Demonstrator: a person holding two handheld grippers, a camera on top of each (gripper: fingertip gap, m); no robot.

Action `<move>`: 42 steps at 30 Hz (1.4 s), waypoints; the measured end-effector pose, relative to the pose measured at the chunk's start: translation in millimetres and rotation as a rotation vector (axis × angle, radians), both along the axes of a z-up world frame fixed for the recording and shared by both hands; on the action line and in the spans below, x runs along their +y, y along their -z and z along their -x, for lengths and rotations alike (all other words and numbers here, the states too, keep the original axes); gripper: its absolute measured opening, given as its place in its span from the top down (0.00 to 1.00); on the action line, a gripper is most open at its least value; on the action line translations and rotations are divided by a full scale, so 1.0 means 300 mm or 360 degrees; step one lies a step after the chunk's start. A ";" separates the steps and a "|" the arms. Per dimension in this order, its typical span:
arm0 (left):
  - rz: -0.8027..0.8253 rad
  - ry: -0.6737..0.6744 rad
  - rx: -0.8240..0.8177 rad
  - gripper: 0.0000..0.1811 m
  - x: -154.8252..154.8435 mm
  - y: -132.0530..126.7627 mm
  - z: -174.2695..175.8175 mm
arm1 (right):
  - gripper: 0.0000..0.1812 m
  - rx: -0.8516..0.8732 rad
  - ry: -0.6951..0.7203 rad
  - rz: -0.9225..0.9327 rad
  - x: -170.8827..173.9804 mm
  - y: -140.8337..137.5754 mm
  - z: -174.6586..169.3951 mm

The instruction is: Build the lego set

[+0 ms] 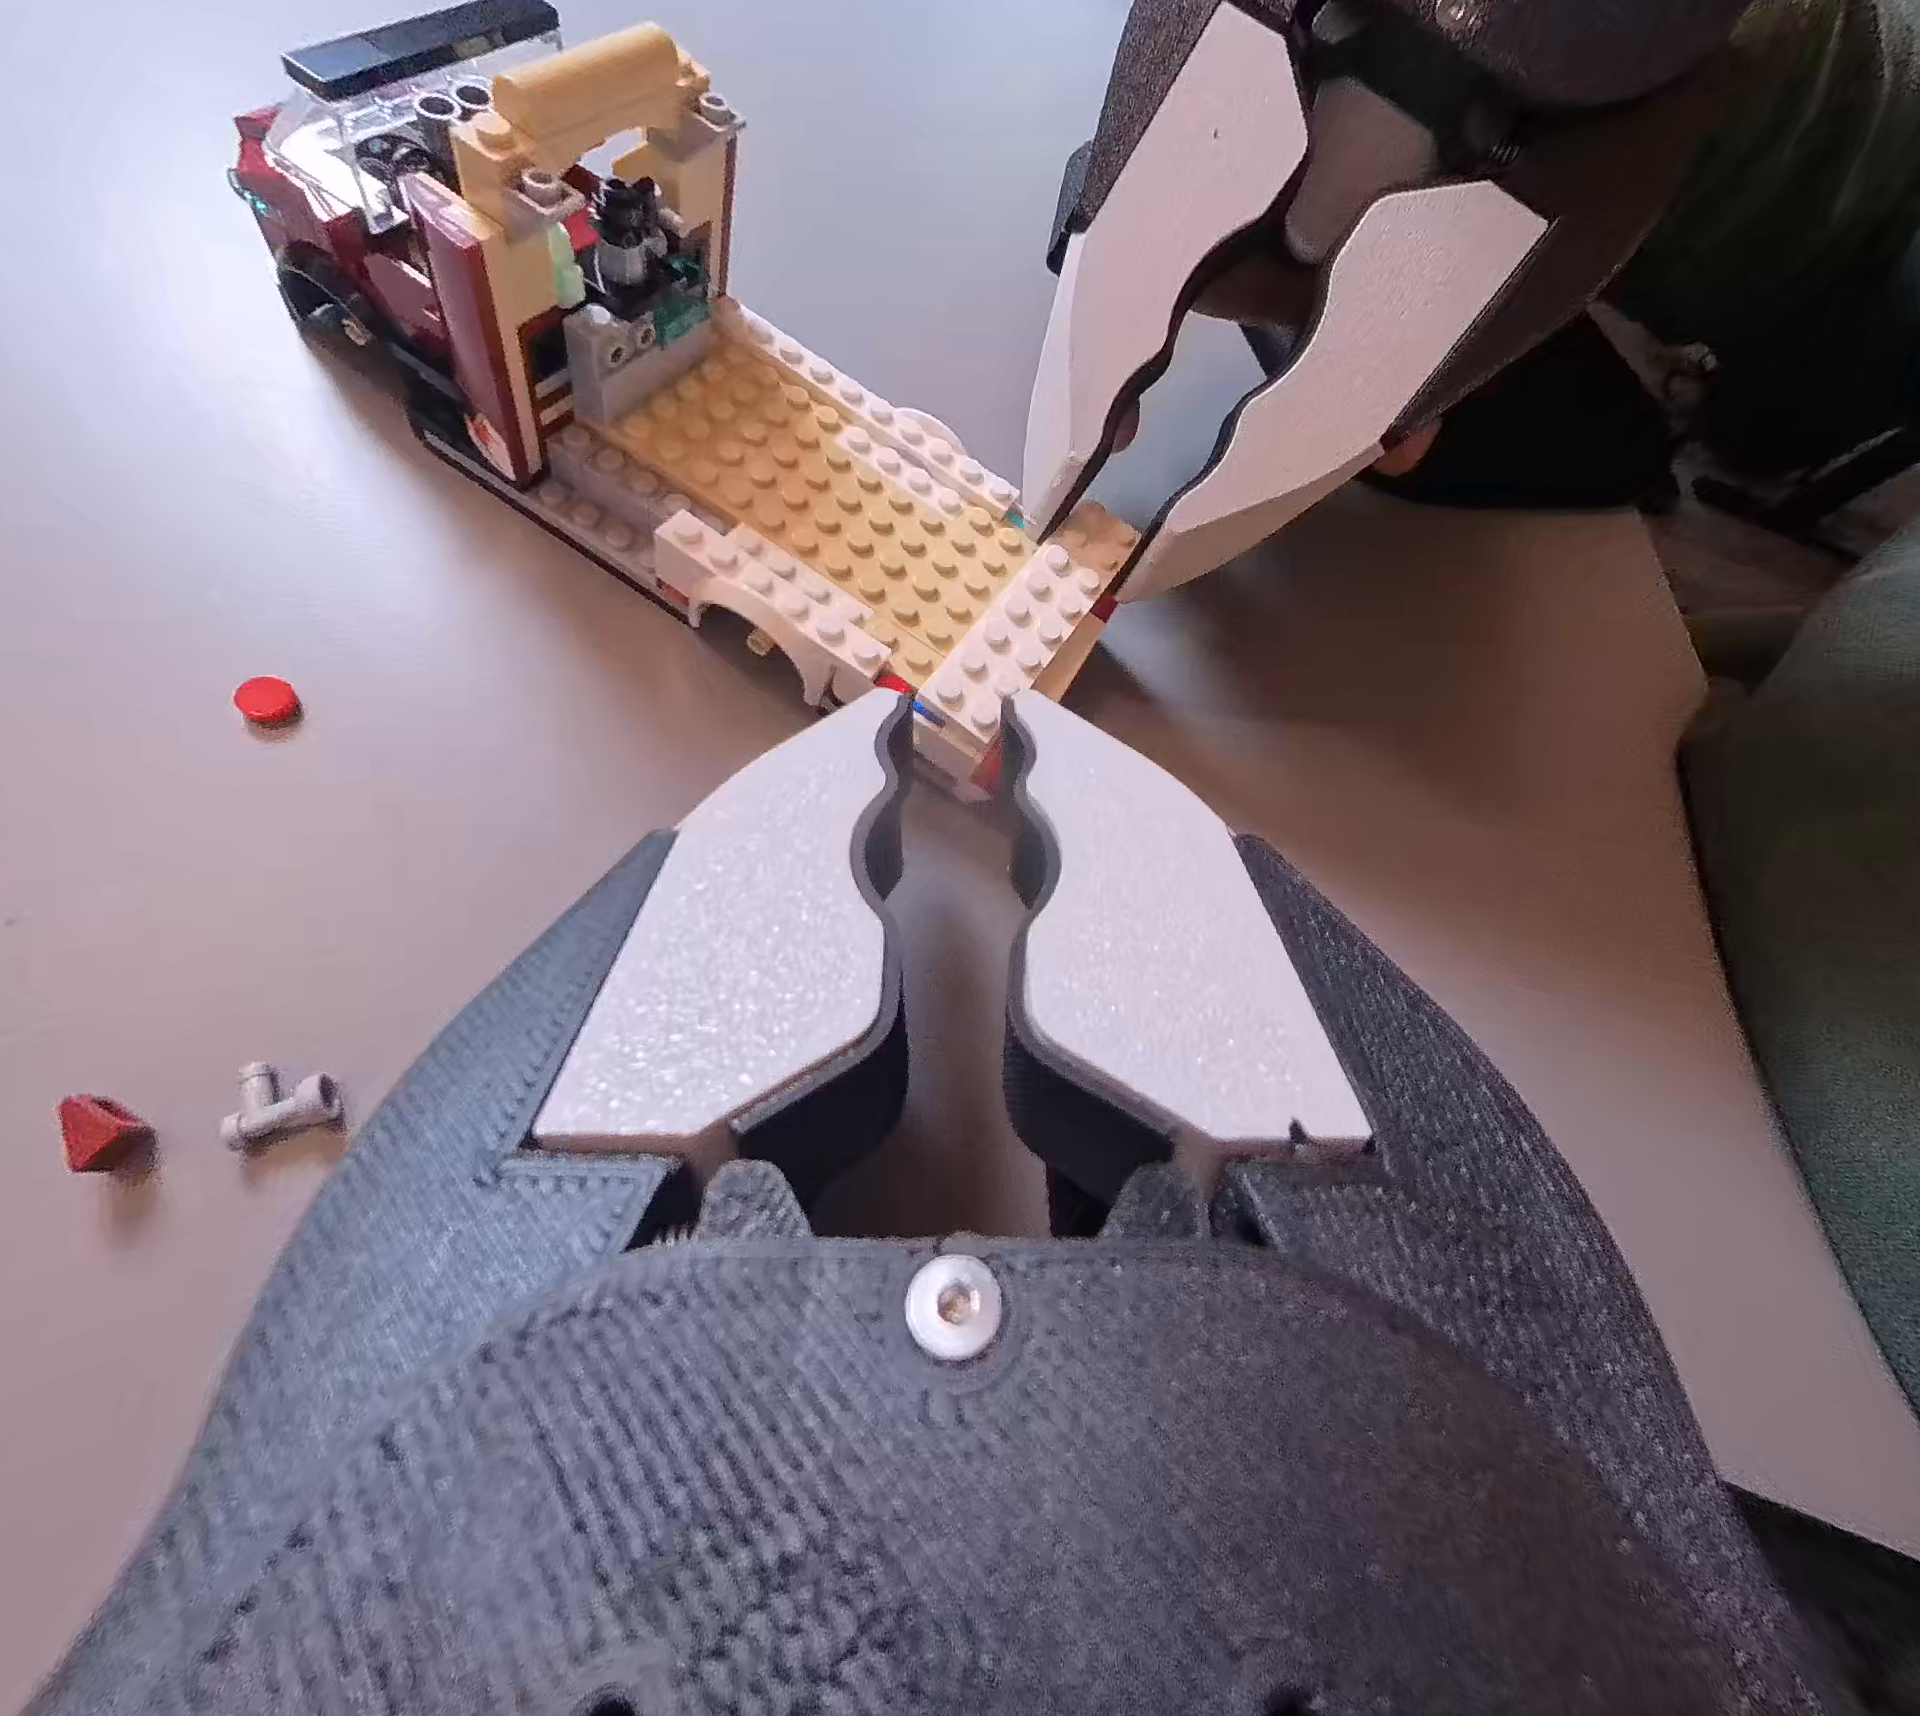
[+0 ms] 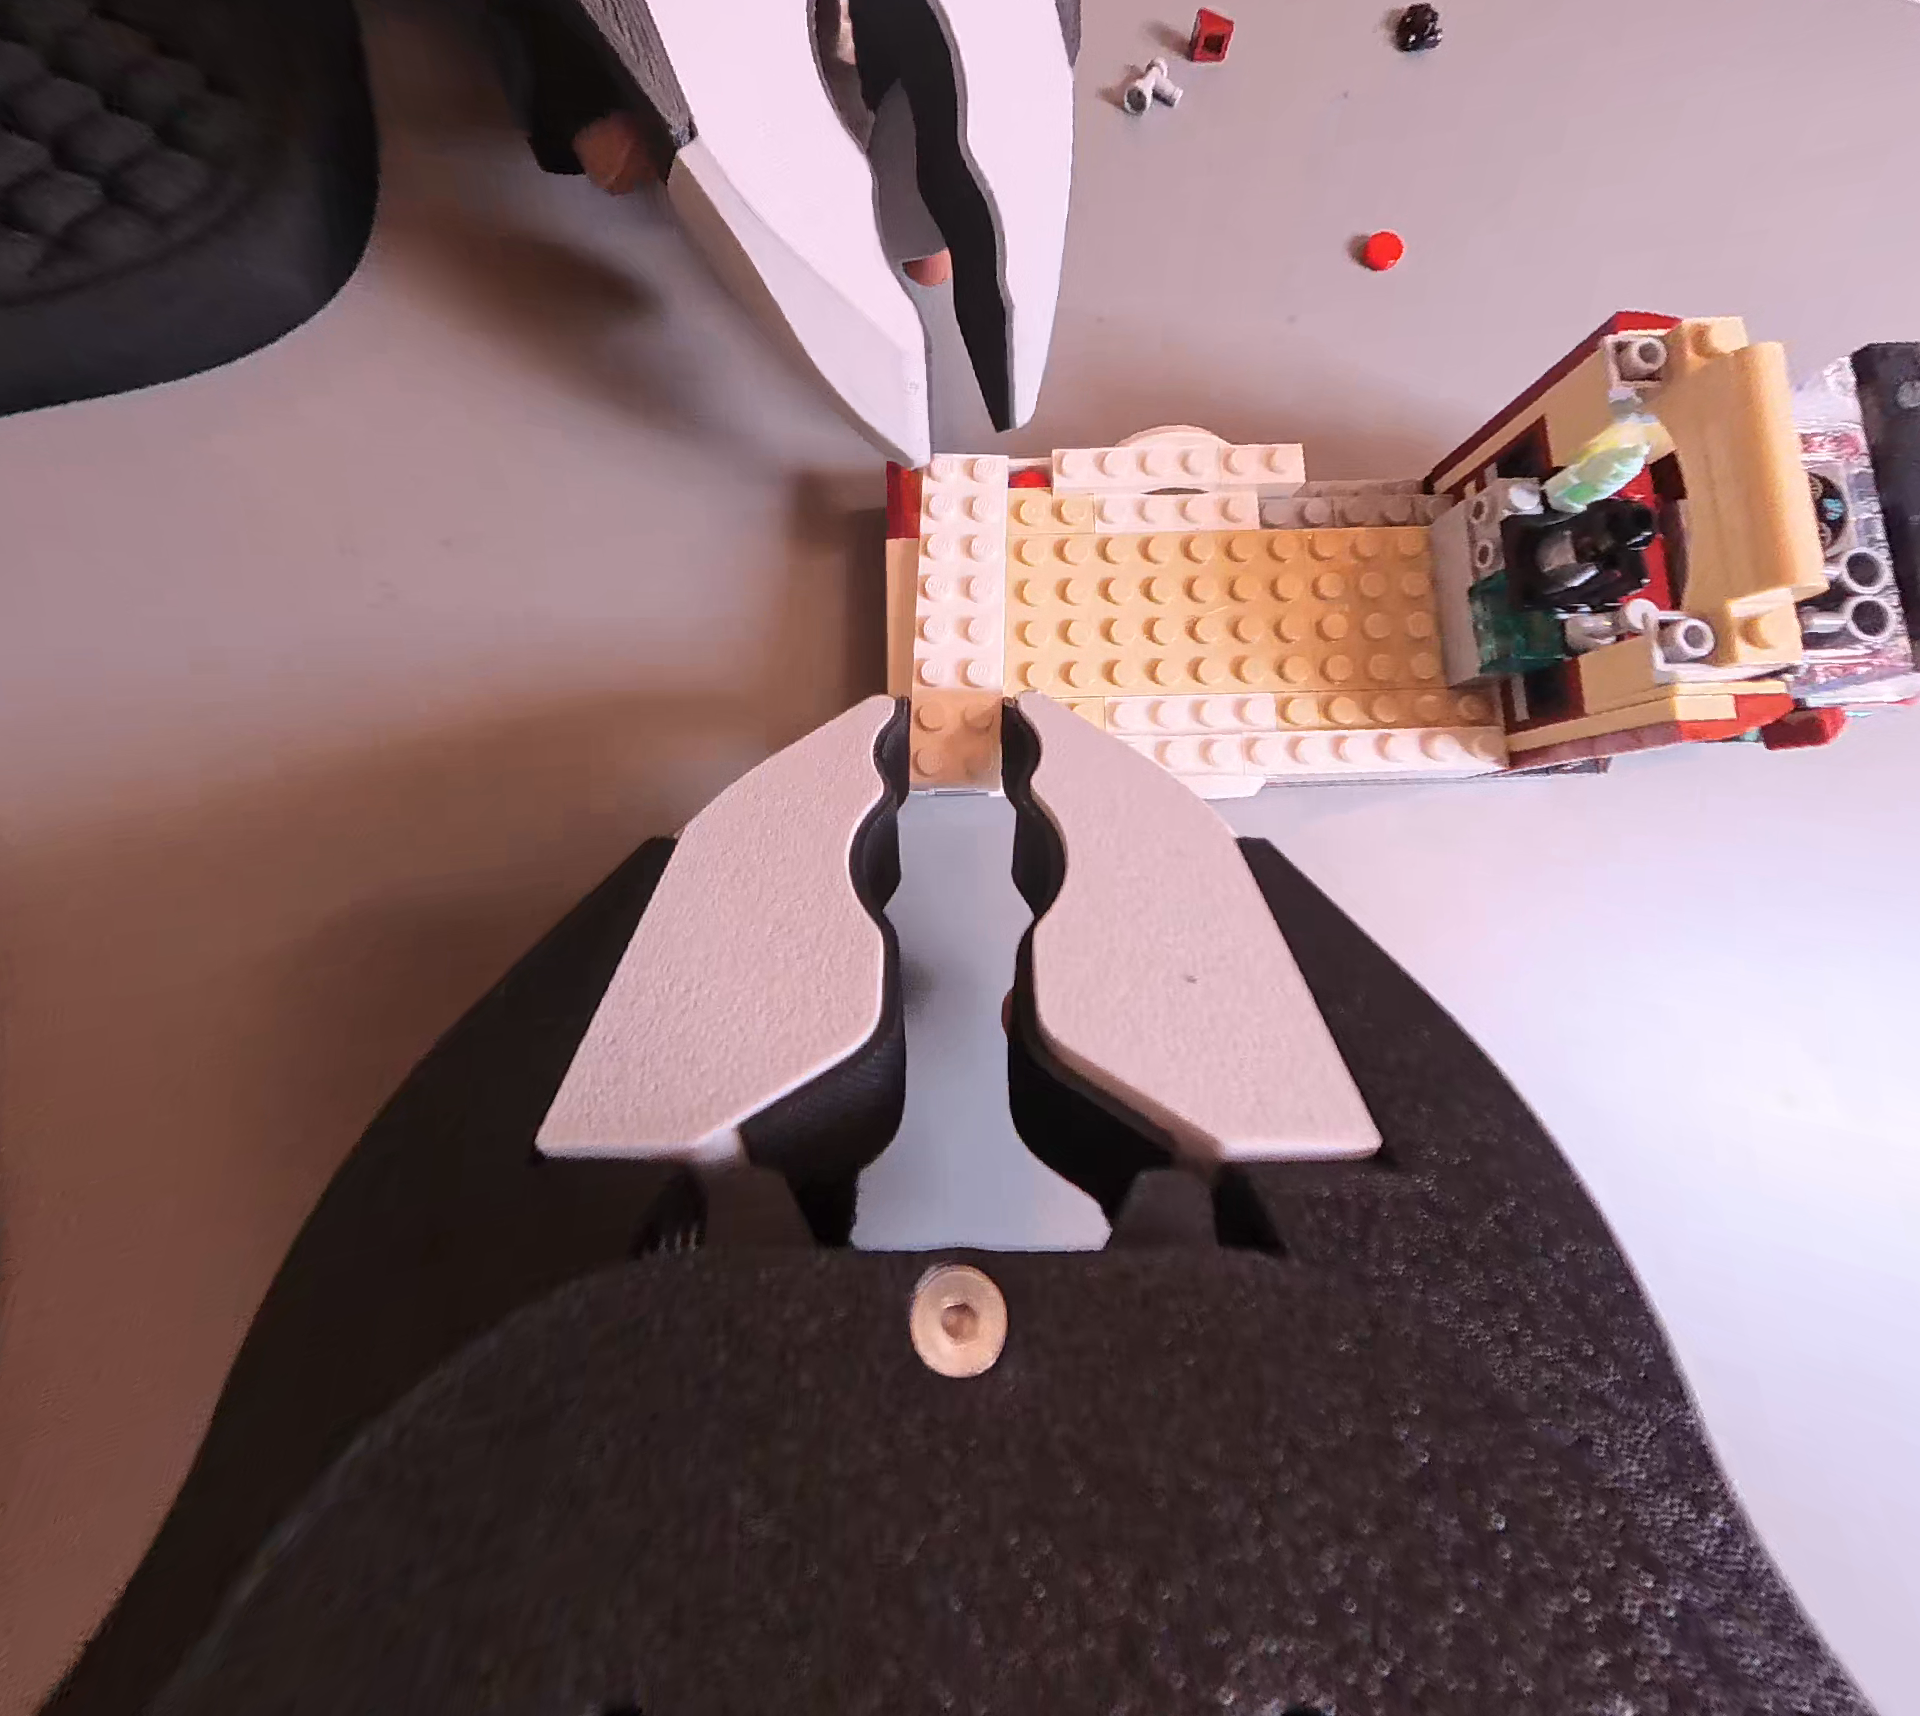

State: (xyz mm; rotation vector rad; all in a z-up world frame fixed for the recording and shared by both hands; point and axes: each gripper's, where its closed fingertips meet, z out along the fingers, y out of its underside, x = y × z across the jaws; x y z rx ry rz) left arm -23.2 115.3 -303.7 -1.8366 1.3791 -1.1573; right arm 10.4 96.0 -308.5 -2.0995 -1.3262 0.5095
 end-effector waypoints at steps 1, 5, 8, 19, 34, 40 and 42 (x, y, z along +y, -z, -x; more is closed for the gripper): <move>0.0004 -0.0009 -0.0004 0.92 0.002 -0.001 0.001 | 0.91 -0.0011 -0.0003 -0.0001 0.003 0.003 -0.002; 0.0023 -0.0039 0.0018 0.92 0.009 0.007 0.005 | 0.91 -0.0024 -0.0015 -0.0004 0.010 0.006 -0.006; 0.0032 -0.0033 0.0015 0.92 0.007 0.006 0.004 | 0.91 -0.0021 -0.0038 -0.0019 0.013 0.006 -0.008; 0.0026 0.0010 0.0023 0.92 -0.013 0.008 0.000 | 0.90 0.0010 -0.0111 0.0003 0.012 0.005 0.001; 0.0024 0.0032 0.0022 0.92 -0.030 0.008 0.001 | 0.91 0.0000 -0.0222 0.0025 0.014 0.007 0.002; 0.0020 0.0025 0.0027 0.92 -0.033 0.008 0.013 | 0.89 0.0017 -0.0242 0.0034 0.009 0.004 0.006; 0.0013 0.0019 0.0035 0.92 -0.034 0.011 0.019 | 0.88 0.0032 -0.0244 0.0030 0.008 -0.006 0.004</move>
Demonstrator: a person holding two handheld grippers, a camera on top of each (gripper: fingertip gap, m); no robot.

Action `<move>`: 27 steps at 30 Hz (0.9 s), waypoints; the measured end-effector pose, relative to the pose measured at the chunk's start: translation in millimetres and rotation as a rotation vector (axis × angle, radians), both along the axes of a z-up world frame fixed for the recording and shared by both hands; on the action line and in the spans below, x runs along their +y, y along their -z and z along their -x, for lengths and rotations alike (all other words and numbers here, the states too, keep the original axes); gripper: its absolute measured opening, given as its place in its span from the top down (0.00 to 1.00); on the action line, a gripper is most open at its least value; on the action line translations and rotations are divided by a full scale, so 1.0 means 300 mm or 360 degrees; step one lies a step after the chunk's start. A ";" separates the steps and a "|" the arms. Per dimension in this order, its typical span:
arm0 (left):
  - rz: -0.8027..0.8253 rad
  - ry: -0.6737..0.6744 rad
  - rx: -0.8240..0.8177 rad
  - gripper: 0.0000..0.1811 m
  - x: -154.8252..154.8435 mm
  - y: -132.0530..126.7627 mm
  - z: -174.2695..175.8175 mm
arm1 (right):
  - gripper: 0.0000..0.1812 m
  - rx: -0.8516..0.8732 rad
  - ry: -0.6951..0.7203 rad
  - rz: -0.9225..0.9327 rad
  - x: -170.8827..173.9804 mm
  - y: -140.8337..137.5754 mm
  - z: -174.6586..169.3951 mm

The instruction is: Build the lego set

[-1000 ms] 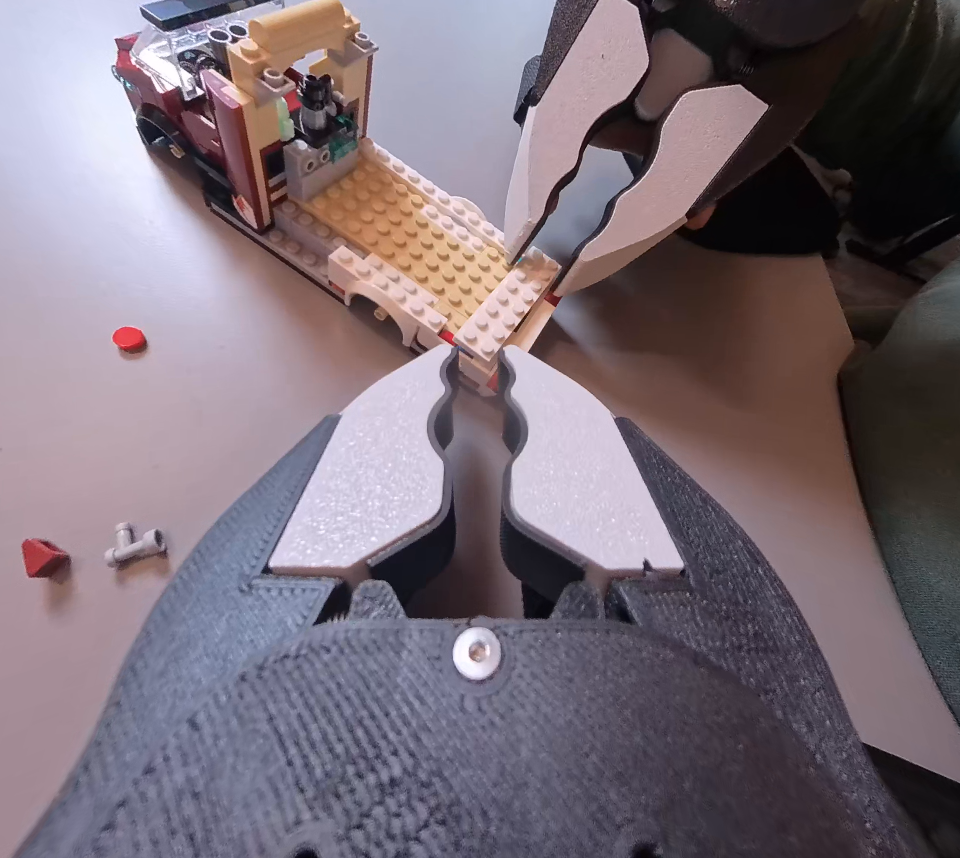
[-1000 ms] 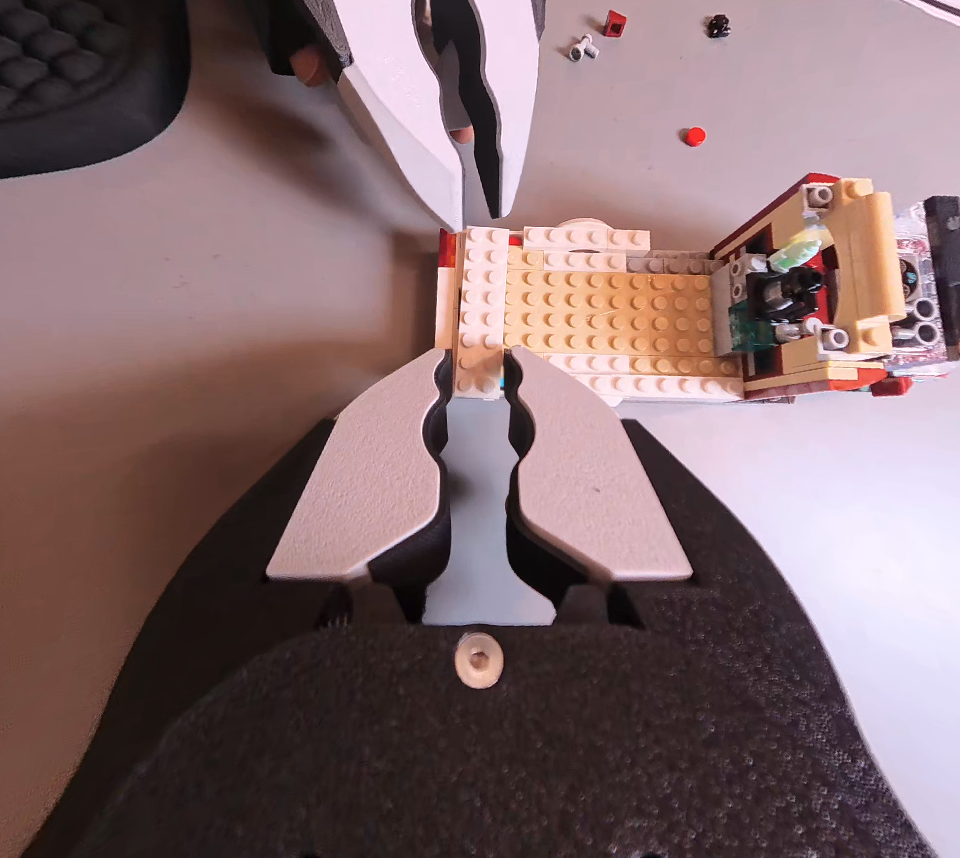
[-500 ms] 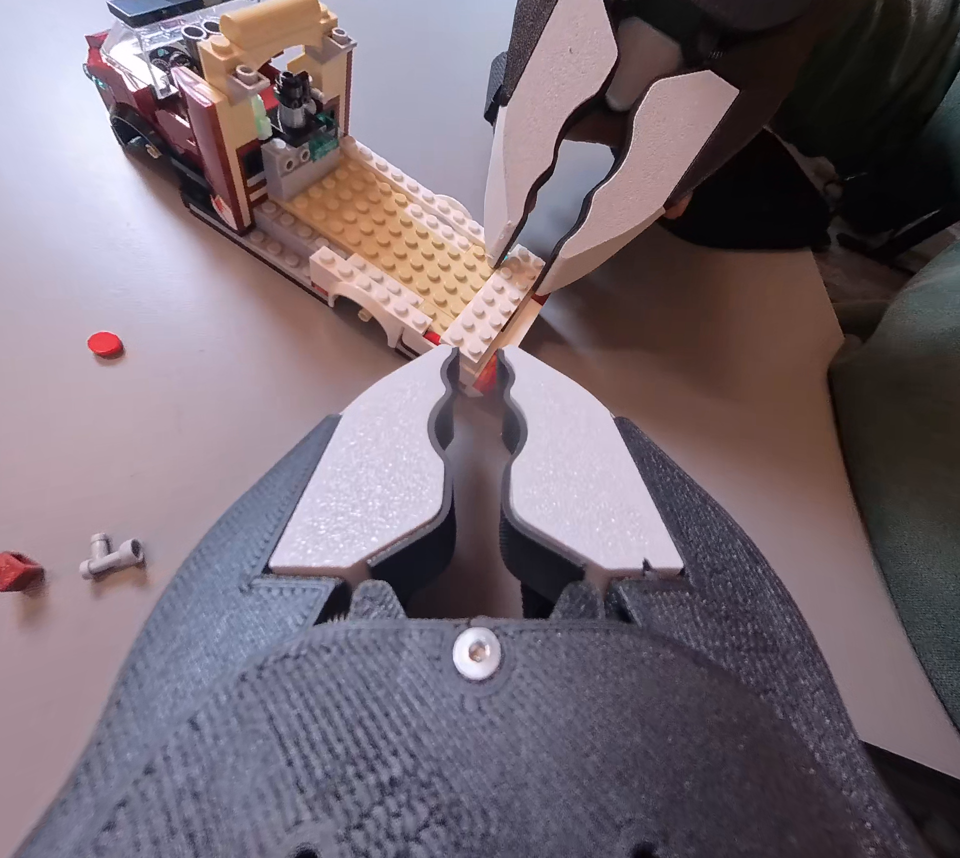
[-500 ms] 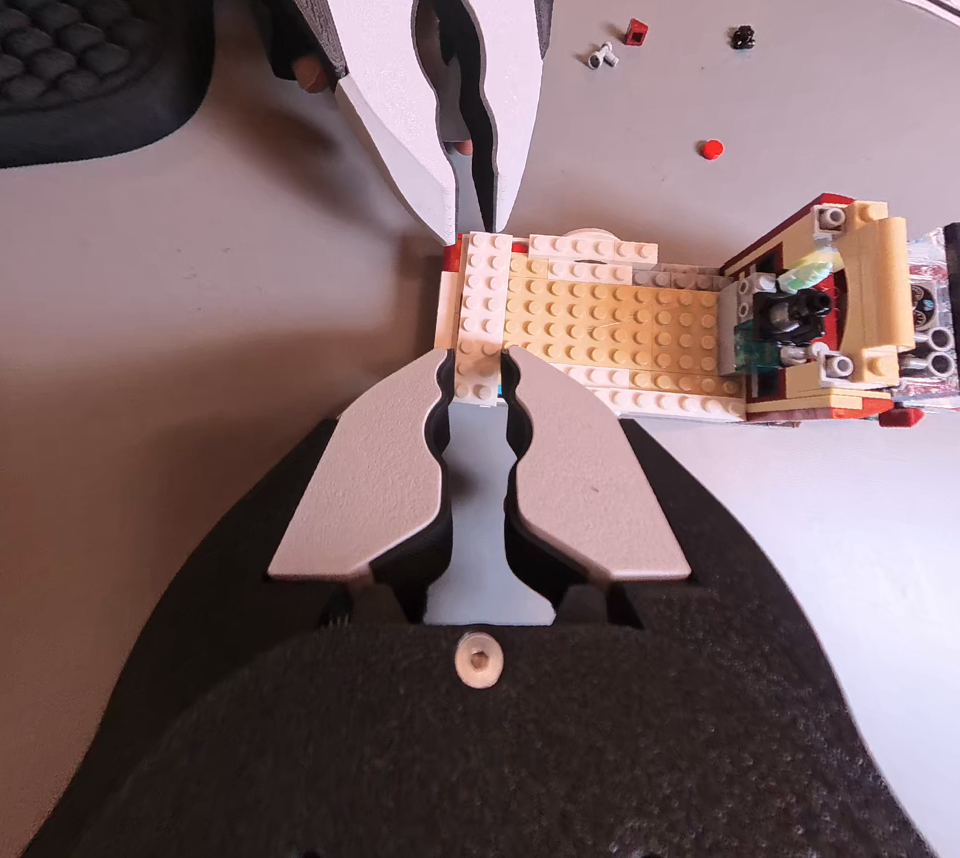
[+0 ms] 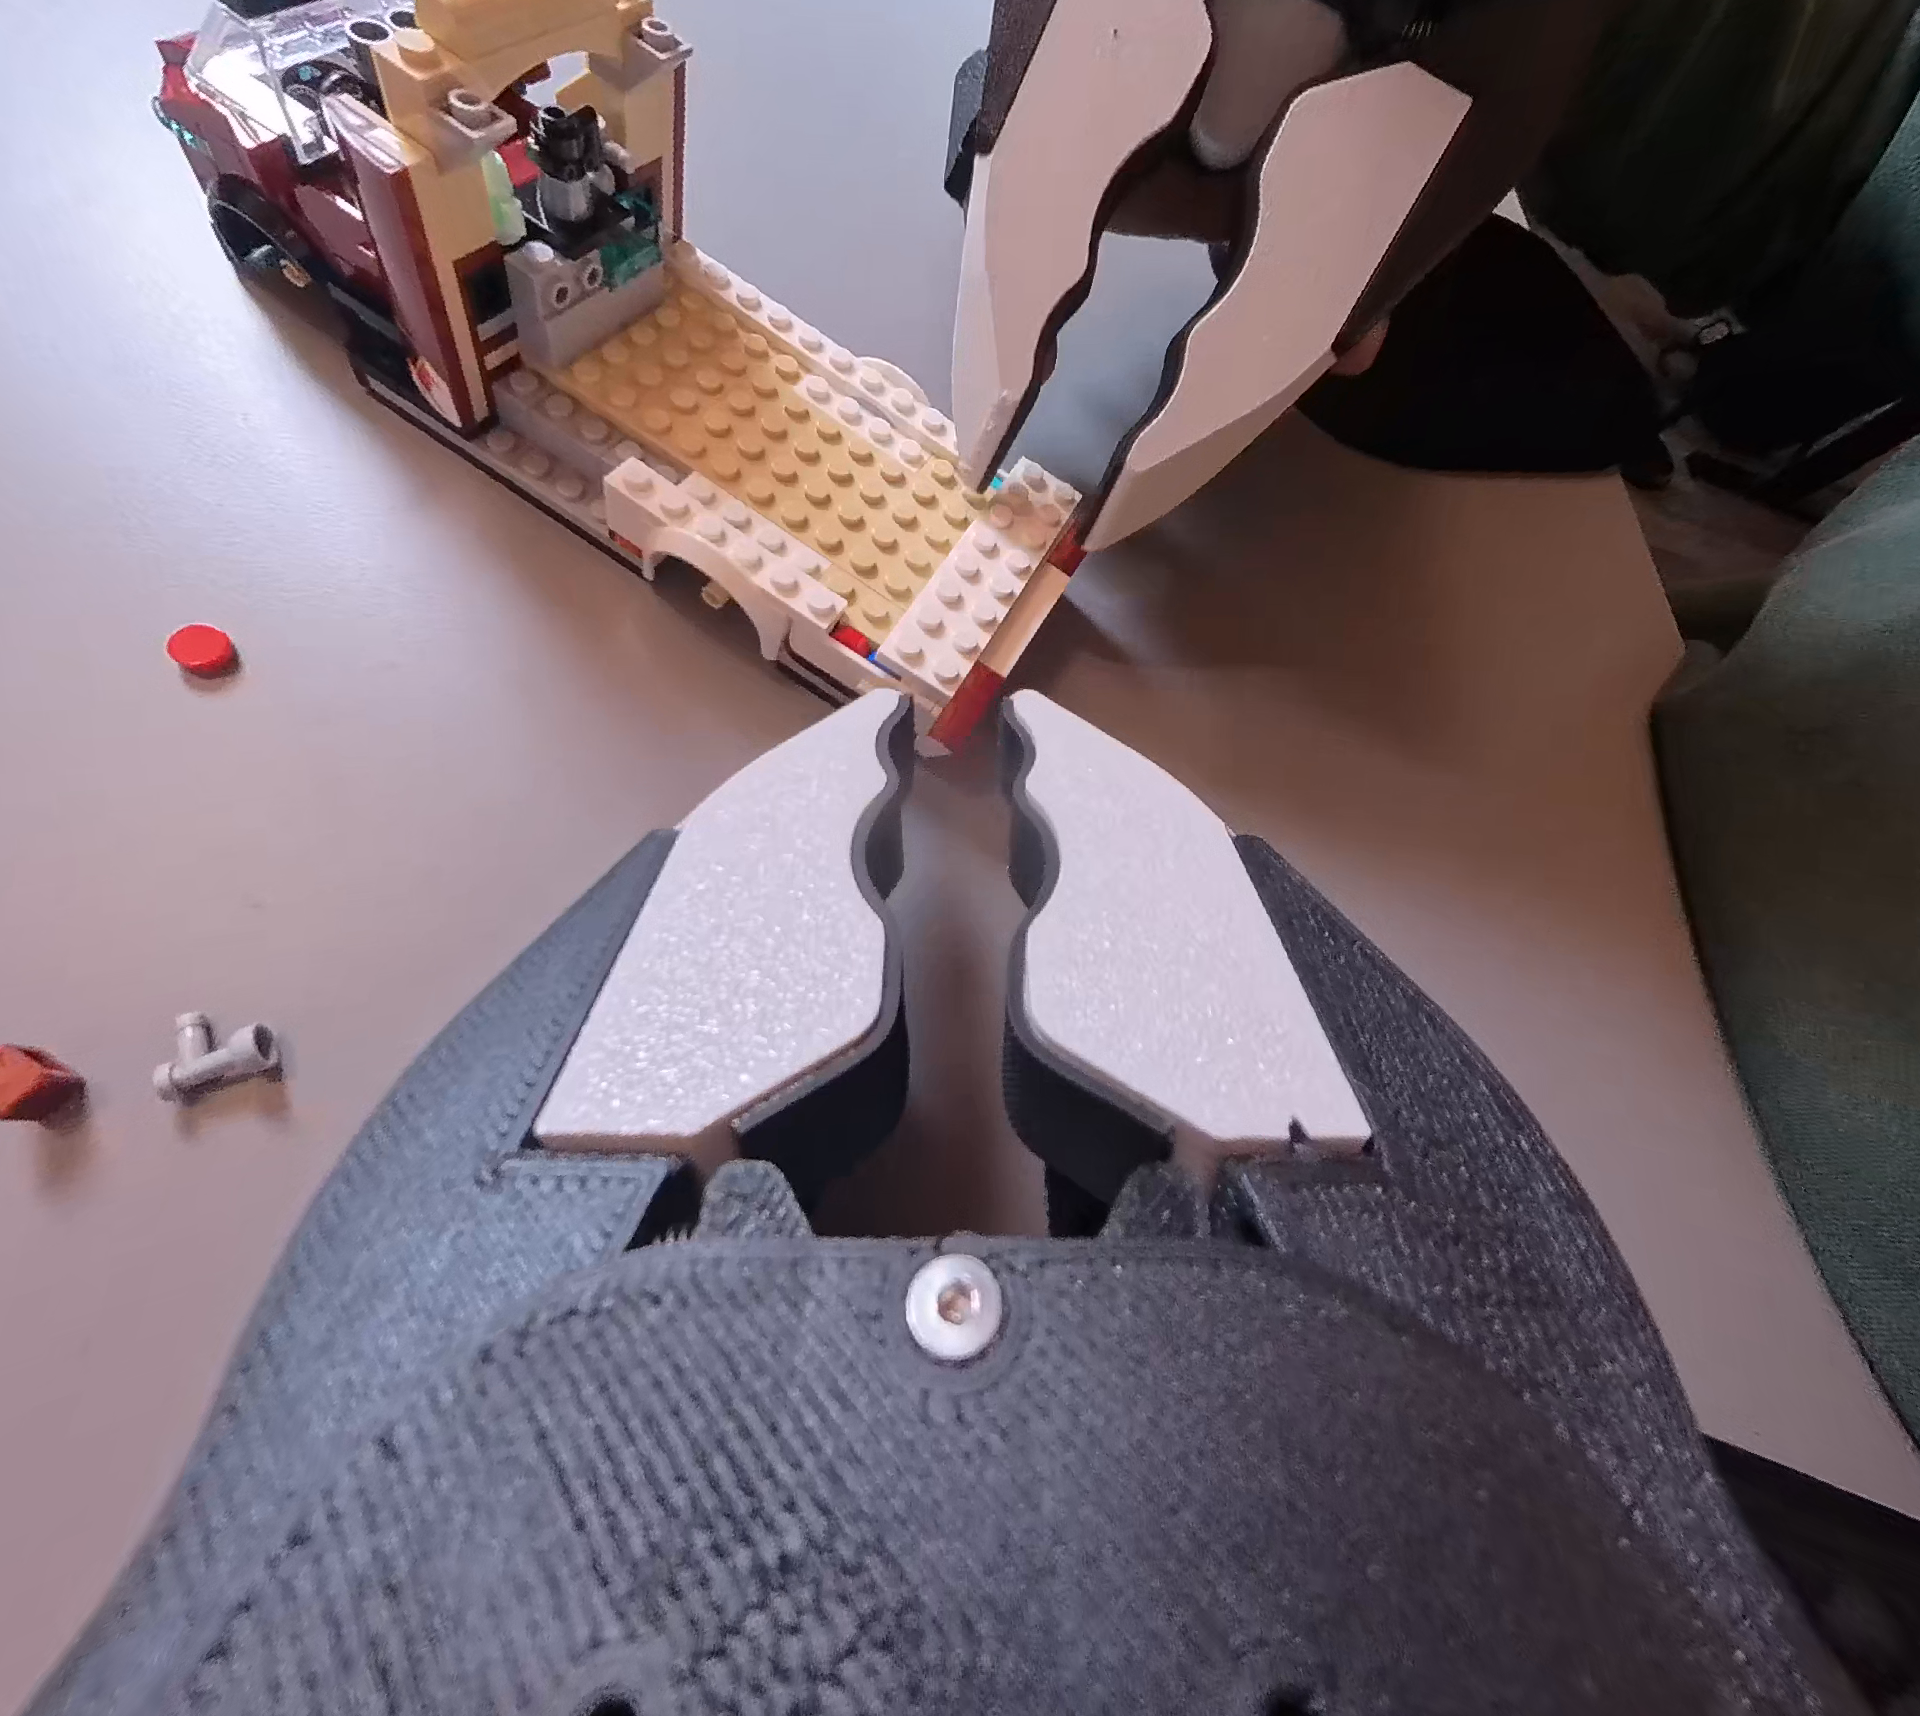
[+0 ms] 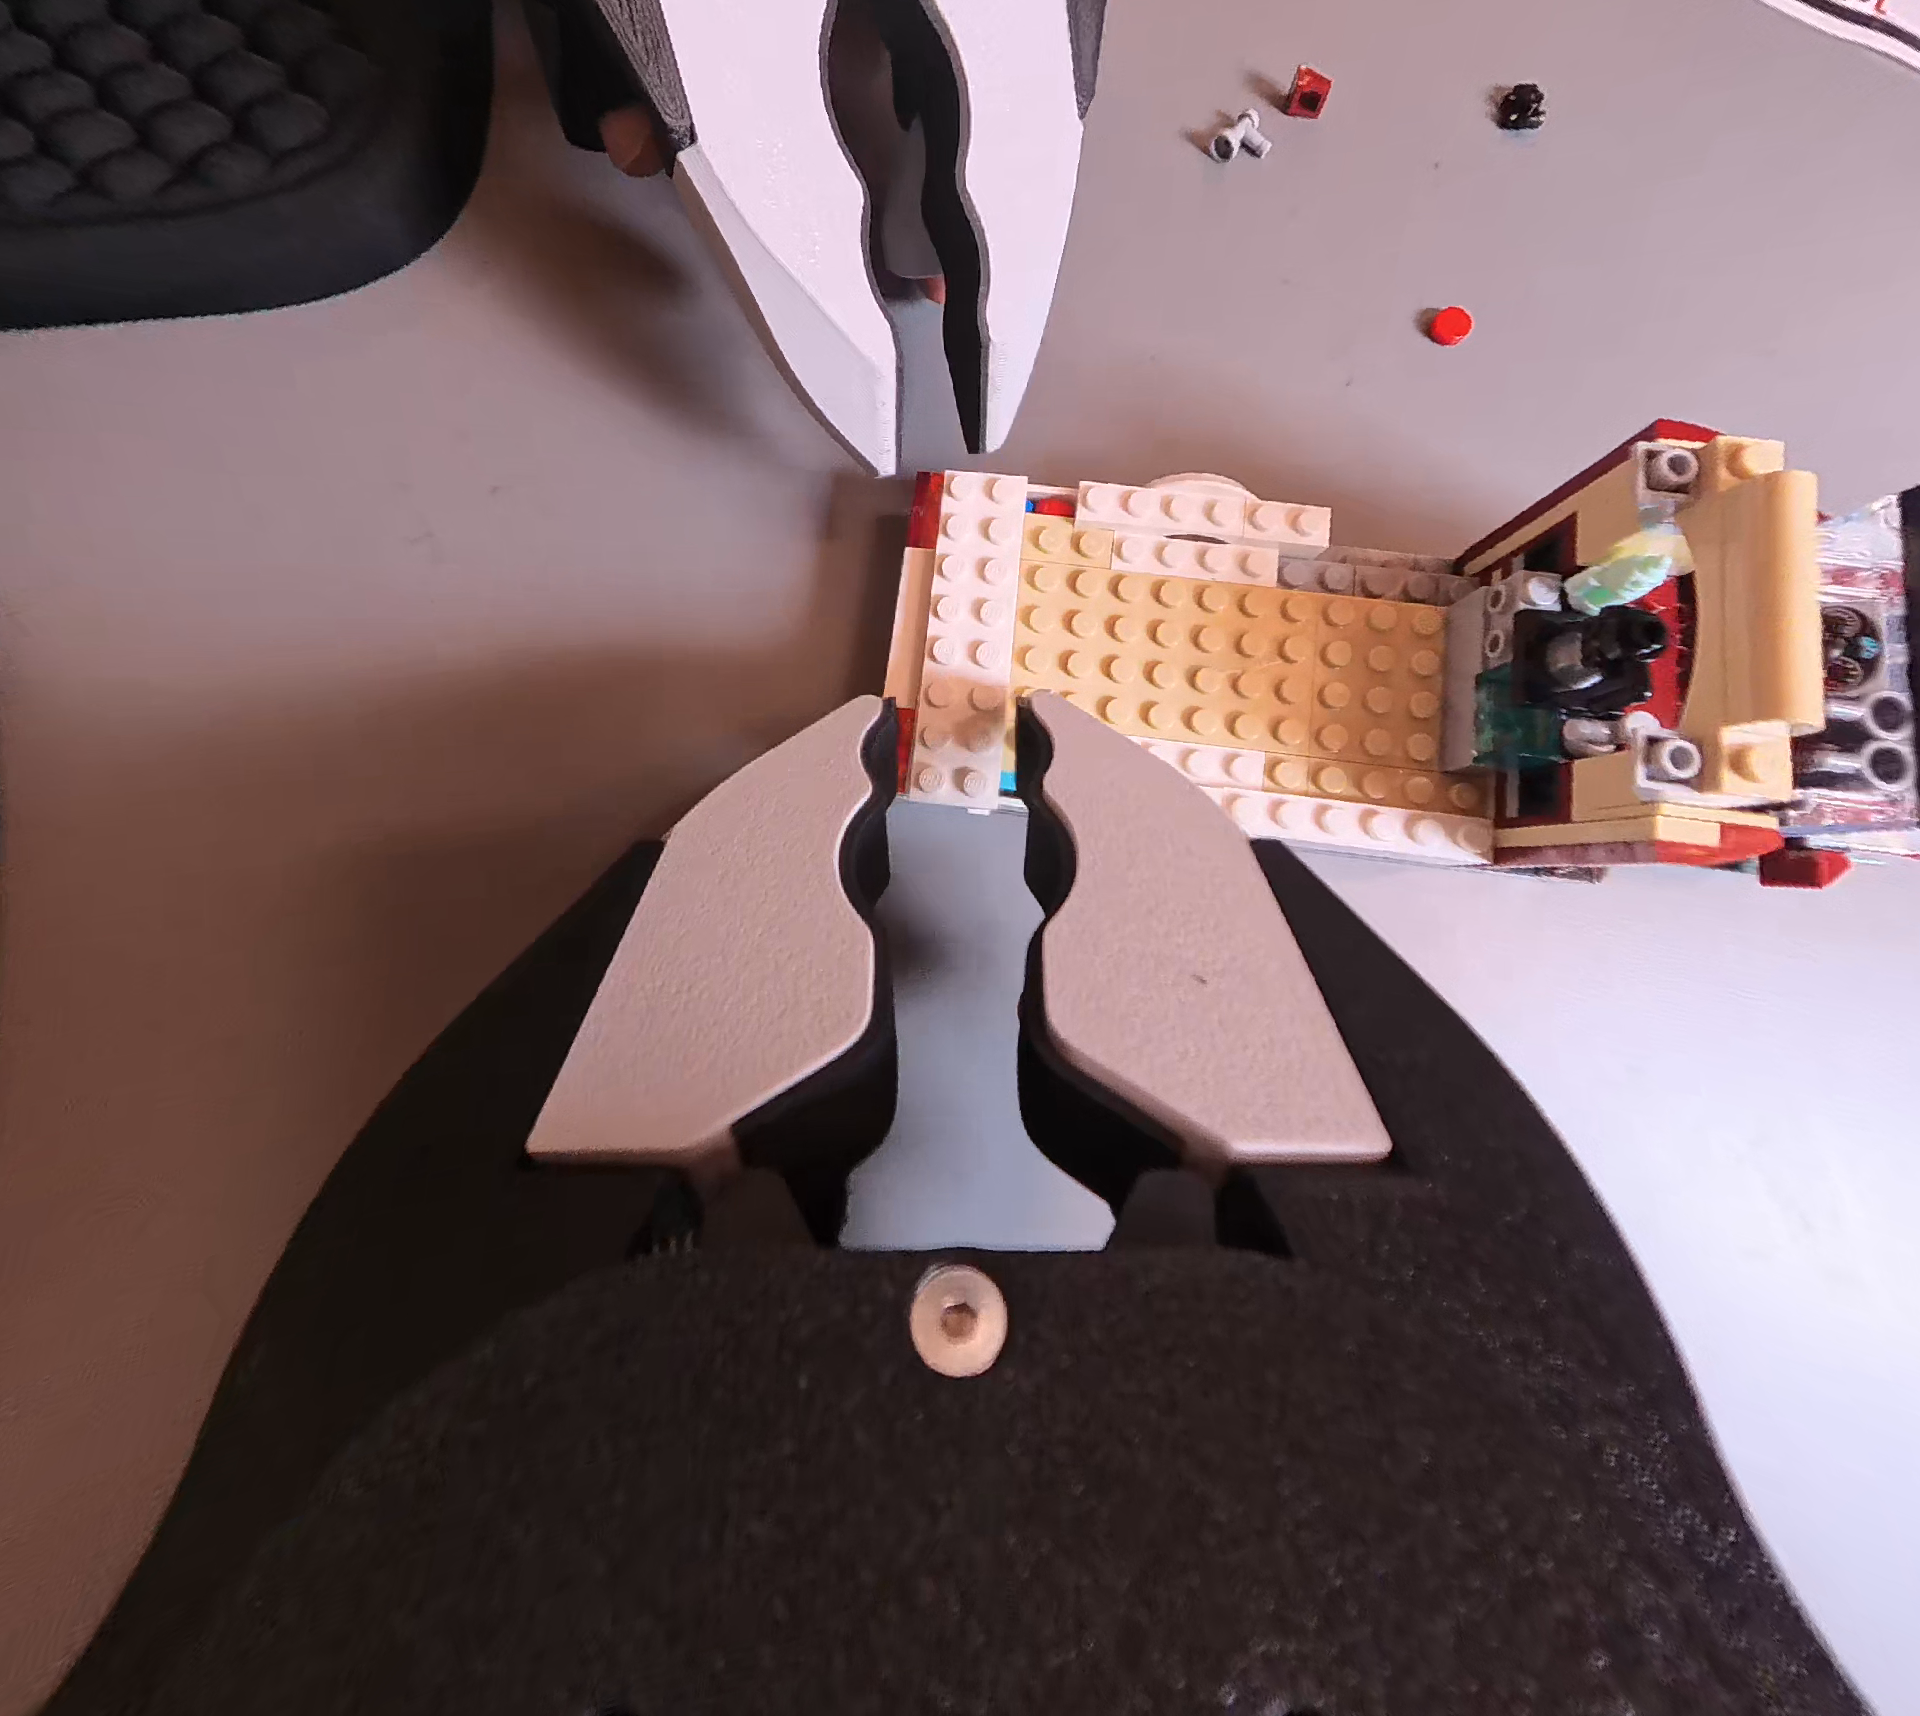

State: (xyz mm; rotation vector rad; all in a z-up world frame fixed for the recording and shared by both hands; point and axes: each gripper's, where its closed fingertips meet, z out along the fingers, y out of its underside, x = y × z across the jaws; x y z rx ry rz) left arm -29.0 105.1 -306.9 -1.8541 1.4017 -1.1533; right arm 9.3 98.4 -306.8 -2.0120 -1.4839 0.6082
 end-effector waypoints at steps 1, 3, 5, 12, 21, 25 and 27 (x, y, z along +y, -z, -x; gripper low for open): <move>-0.0005 -0.0005 0.0001 0.92 0.001 0.000 0.002 | 0.88 0.0014 0.0001 0.0001 0.000 -0.007 -0.001; -0.0012 -0.0014 0.0006 0.91 0.004 0.001 0.004 | 0.88 0.0046 0.0006 0.0007 -0.001 -0.024 0.001; -0.0015 -0.0018 0.0011 0.91 0.007 0.002 0.001 | 0.89 0.0059 0.0015 0.0000 0.002 -0.035 0.007; -0.0040 -0.0038 0.0019 0.92 0.013 0.004 -0.013 | 0.92 -0.0012 0.0051 0.0012 0.012 -0.014 0.021; -0.0014 -0.0056 0.0007 0.92 0.021 0.001 -0.015 | 0.93 -0.0028 0.0072 0.0039 0.017 0.001 0.025; -0.0030 -0.0053 0.0015 0.93 0.020 0.003 -0.020 | 0.93 -0.0026 0.0078 0.0057 0.014 0.001 0.028; -0.0032 -0.0057 0.0016 0.93 0.022 0.003 -0.022 | 0.93 -0.0022 0.0088 0.0067 0.012 0.001 0.028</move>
